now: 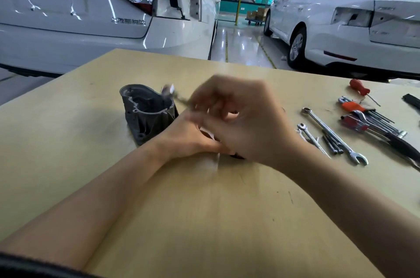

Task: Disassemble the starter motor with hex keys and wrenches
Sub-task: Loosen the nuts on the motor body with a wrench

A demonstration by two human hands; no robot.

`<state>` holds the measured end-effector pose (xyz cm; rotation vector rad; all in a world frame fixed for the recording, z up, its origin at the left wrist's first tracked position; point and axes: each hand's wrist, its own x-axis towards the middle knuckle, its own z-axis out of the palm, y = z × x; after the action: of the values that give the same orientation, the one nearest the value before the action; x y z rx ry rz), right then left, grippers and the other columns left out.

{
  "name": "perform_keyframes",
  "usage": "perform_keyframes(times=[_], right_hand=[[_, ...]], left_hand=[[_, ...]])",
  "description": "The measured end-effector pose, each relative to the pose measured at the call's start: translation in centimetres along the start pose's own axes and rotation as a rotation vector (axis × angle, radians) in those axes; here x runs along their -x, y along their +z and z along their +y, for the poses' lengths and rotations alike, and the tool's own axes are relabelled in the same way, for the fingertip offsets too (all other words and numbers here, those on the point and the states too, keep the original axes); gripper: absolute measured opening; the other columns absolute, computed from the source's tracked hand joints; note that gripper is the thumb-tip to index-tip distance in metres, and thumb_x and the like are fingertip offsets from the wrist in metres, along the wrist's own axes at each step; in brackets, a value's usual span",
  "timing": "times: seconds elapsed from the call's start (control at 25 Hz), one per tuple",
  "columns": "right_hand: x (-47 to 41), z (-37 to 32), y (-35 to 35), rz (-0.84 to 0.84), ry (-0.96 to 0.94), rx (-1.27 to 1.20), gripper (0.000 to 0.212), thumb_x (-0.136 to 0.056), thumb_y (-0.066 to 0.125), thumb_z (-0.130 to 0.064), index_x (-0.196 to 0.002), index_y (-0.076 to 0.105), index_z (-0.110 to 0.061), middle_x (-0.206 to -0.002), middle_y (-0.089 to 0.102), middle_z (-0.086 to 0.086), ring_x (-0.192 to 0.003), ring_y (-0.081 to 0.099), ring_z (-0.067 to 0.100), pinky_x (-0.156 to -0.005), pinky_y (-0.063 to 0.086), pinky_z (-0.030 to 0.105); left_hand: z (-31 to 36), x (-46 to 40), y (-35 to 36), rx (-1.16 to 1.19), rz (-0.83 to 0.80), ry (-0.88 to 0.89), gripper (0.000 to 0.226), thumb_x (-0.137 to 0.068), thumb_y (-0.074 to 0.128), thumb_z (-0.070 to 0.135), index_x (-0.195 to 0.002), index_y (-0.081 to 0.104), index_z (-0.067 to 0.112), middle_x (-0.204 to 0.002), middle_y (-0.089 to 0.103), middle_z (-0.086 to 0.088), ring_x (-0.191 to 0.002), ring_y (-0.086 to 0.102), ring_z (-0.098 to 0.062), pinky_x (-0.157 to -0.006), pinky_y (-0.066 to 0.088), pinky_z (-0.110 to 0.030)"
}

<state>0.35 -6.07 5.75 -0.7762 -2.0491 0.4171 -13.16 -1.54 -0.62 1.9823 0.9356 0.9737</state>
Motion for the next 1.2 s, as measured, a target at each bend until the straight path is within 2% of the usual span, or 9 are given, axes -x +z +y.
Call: perform_keyframes(times=[0.16,0.24,0.36,0.52,0.64,0.72,0.8,0.92,1.2], right_hand=[[1.9,0.5,-3.8,0.314,0.100,-0.444,0.020,-0.078,0.073,-0.002,-0.082,0.055,-0.010,-0.067,0.065,0.000,-0.060,0.067,0.018,-0.057,0.056,0.029],[4.3,1.7,-5.5,0.332,0.297,-0.529,0.018,-0.071,0.075,-0.007,-0.076,0.058,-0.005,-0.069,0.070,0.008,-0.064,0.071,0.023,-0.061,0.057,0.028],[8.0,3.4,-6.1,0.367,0.472,-0.570,0.016,-0.060,0.078,-0.011,-0.062,0.062,-0.009,-0.070,0.071,0.013,-0.067,0.073,0.029,-0.062,0.058,0.026],[10.2,4.9,-6.4,0.334,0.345,-0.229,0.029,-0.067,0.079,-0.009,-0.062,0.052,-0.001,-0.067,0.072,0.006,-0.060,0.072,0.023,-0.055,0.055,0.022],[10.7,5.3,-6.1,0.104,0.202,0.212,0.014,-0.081,0.076,-0.013,-0.087,0.063,-0.017,-0.065,0.066,-0.011,-0.059,0.063,0.002,-0.060,0.045,0.009],[10.9,5.6,-5.7,-0.082,0.091,0.421,0.018,-0.091,0.058,-0.014,-0.106,0.064,-0.019,-0.078,0.054,-0.022,-0.067,0.052,-0.003,-0.063,0.037,0.007],[11.0,5.7,-5.8,-0.152,0.088,0.448,0.022,-0.091,0.049,-0.010,-0.107,0.063,-0.017,-0.081,0.047,-0.024,-0.067,0.047,-0.002,-0.060,0.034,0.011],[11.2,5.6,-6.1,-0.062,0.127,0.423,0.015,-0.087,0.053,-0.006,-0.095,0.062,-0.014,-0.069,0.045,-0.021,-0.057,0.042,0.002,-0.053,0.031,0.013],[10.8,5.5,-5.5,-0.054,0.159,0.413,0.012,-0.088,0.059,-0.008,-0.096,0.066,-0.015,-0.074,0.056,-0.011,-0.061,0.052,0.012,-0.054,0.041,0.023]], left_hand=[[0.6,-0.3,0.1,0.076,-0.055,0.034,0.056,-0.058,0.085,0.017,-0.112,0.071,0.027,-0.093,0.068,-0.022,-0.092,0.065,-0.032,-0.091,0.051,-0.050],[0.6,-0.5,0.1,0.107,-0.054,0.028,0.059,-0.057,0.084,0.021,-0.114,0.070,0.024,-0.090,0.060,-0.031,-0.084,0.059,-0.032,-0.085,0.049,-0.057],[0.4,-0.5,0.2,0.133,-0.057,0.023,0.057,-0.057,0.084,0.023,-0.112,0.071,0.024,-0.081,0.057,-0.018,-0.080,0.053,-0.022,-0.077,0.047,-0.045],[0.3,-0.4,0.4,0.133,-0.045,0.029,0.054,-0.058,0.087,0.024,-0.110,0.073,0.025,-0.078,0.055,-0.021,-0.077,0.052,-0.020,-0.073,0.045,-0.041],[0.3,-0.4,0.6,0.115,-0.017,0.051,0.052,-0.061,0.087,0.021,-0.111,0.073,0.024,-0.078,0.054,-0.023,-0.076,0.051,-0.017,-0.074,0.051,-0.054],[0.3,-0.5,0.7,0.104,-0.003,0.058,0.052,-0.061,0.088,0.018,-0.110,0.073,0.023,-0.078,0.053,-0.024,-0.075,0.051,-0.017,-0.075,0.051,-0.059],[0.2,-0.6,0.7,0.101,0.000,0.054,0.052,-0.060,0.086,0.019,-0.110,0.073,0.021,-0.075,0.052,-0.023,-0.074,0.050,-0.018,-0.075,0.052,-0.057],[0.0,-0.6,0.6,0.102,-0.005,0.054,0.050,-0.059,0.083,0.021,-0.108,0.073,0.023,-0.073,0.052,-0.008,-0.074,0.051,-0.016,-0.074,0.051,-0.046],[0.1,-0.7,0.6,0.108,0.003,0.042,0.053,-0.058,0.082,0.022,-0.110,0.073,0.019,-0.072,0.052,-0.010,-0.072,0.050,-0.017,-0.073,0.045,-0.035]])
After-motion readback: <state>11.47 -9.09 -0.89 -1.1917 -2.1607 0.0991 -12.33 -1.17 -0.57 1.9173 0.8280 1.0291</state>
